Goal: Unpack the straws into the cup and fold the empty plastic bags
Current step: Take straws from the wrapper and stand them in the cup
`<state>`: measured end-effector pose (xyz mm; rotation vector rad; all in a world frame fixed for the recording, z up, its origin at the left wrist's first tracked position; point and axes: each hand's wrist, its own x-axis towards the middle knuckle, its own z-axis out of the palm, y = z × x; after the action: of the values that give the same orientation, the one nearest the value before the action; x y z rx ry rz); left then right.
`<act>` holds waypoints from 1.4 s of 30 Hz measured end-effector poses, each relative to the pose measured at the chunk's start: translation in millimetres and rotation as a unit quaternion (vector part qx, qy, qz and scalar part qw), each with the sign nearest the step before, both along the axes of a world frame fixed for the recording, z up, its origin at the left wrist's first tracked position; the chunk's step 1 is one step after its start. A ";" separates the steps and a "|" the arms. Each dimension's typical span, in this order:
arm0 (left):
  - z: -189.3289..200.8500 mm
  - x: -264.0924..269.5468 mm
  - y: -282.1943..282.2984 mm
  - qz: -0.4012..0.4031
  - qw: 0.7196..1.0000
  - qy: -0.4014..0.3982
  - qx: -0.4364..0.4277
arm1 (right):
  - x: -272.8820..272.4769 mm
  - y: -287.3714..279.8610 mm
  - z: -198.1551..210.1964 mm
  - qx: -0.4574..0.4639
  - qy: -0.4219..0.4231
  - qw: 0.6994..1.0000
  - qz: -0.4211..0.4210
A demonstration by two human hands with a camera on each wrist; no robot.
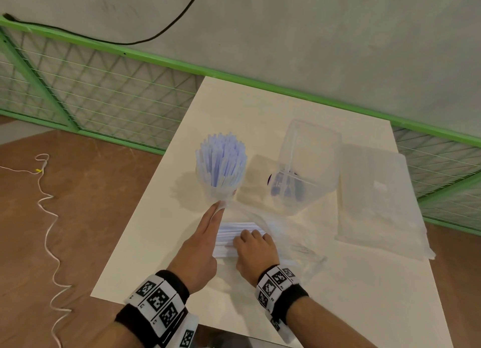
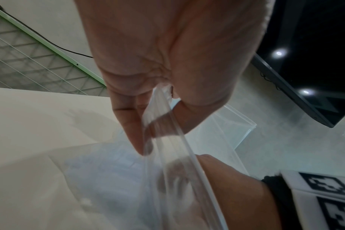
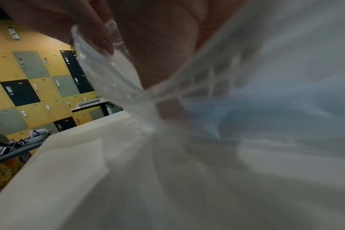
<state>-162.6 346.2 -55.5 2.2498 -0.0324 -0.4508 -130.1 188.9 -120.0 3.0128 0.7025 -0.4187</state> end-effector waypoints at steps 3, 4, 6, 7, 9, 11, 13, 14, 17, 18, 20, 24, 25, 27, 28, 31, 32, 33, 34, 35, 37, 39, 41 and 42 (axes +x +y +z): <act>-1.7 -0.3 0.8 0.002 1.000 0.002 -0.005 | -0.3 0.2 -1.3 0.010 0.013 1.000 -0.003; -2.1 -0.2 1.2 0.001 1.000 0.002 -0.005 | -0.3 0.3 -0.3 0.004 0.016 1.000 -0.004; -2.6 -0.3 1.5 -0.003 1.000 0.001 -0.002 | -0.9 0.4 4.2 -0.006 0.026 1.000 -0.004; -2.9 -0.3 1.7 -0.003 1.000 0.002 -0.001 | -0.7 0.7 5.7 -0.012 0.035 0.999 0.001; -3.6 -0.2 2.0 -0.002 1.000 0.003 0.002 | 1.1 0.7 5.7 -0.028 0.041 0.999 0.022; -4.1 -0.2 1.6 -0.003 1.000 0.000 0.004 | 3.0 -1.2 3.5 -0.031 0.037 0.998 0.027; -4.6 -0.1 1.4 -0.004 1.000 0.000 0.004 | 3.3 -0.8 1.7 -0.039 0.038 0.998 0.025; -4.7 -0.1 1.2 -0.005 1.000 0.001 0.003 | 3.7 0.0 1.7 -0.042 0.044 0.998 0.025; -5.0 -0.1 1.3 -0.009 1.000 -0.003 0.004 | 5.1 2.4 2.3 -0.057 0.062 0.996 0.031; -4.9 -0.1 1.6 -0.009 1.000 -0.005 0.004 | 5.3 3.1 3.1 -0.060 0.068 0.995 0.032; -5.4 0.2 3.2 -0.008 1.000 -0.005 0.006 | 5.9 3.3 6.5 -0.052 0.080 0.995 0.025; -6.9 1.6 7.2 -0.002 1.000 -0.020 0.019 | 7.9 -5.6 19.2 0.002 0.095 0.995 -0.020; -7.1 1.8 7.6 -0.003 0.999 -0.027 0.029 | 8.3 -10.0 21.1 0.018 0.103 0.994 -0.035; -6.1 2.6 7.3 -0.001 0.998 -0.035 0.044 | 8.8 -19.3 24.3 0.040 0.116 0.990 -0.065; -5.5 3.1 6.7 0.001 0.998 -0.036 0.047 | 9.1 -23.4 26.1 0.044 0.112 0.990 -0.074; -3.0 4.9 5.9 0.009 0.999 -0.029 0.041 | 8.8 -34.5 32.9 0.068 0.070 0.992 -0.084; -2.6 5.7 6.2 0.012 0.999 -0.025 0.037 | 8.6 -37.6 36.6 0.087 0.056 0.991 -0.087; -2.2 6.3 6.9 0.016 0.999 -0.020 0.033 | 8.4 -40.1 39.7 0.107 0.039 0.989 -0.089; -2.2 6.9 7.5 0.020 0.999 -0.017 0.030 | 8.5 -41.7 43.0 0.138 0.021 0.987 -0.084; -2.2 7.5 7.9 0.022 0.999 -0.016 0.027 | 7.9 -42.7 45.4 0.184 0.014 0.980 -0.074; -2.3 8.3 7.7 0.023 0.999 -0.019 0.024 | 4.8 -43.3 50.8 0.288 0.022 0.955 -0.064; -2.0 8.7 6.4 0.022 0.999 -0.024 0.022 | -1.5 -40.7 57.8 0.421 0.038 0.899 -0.117; -1.0 9.2 4.4 0.020 0.999 -0.027 0.020 | -6.5 -36.6 67.6 0.511 0.106 0.829 -0.202; -0.5 9.0 4.2 0.021 0.999 -0.028 0.017 | -8.2 -34.2 71.0 0.537 0.136 0.802 -0.224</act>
<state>-153.6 350.4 -56.0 2.2908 -0.0055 -0.3686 -138.3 154.7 -49.0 4.3041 0.2015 -0.6390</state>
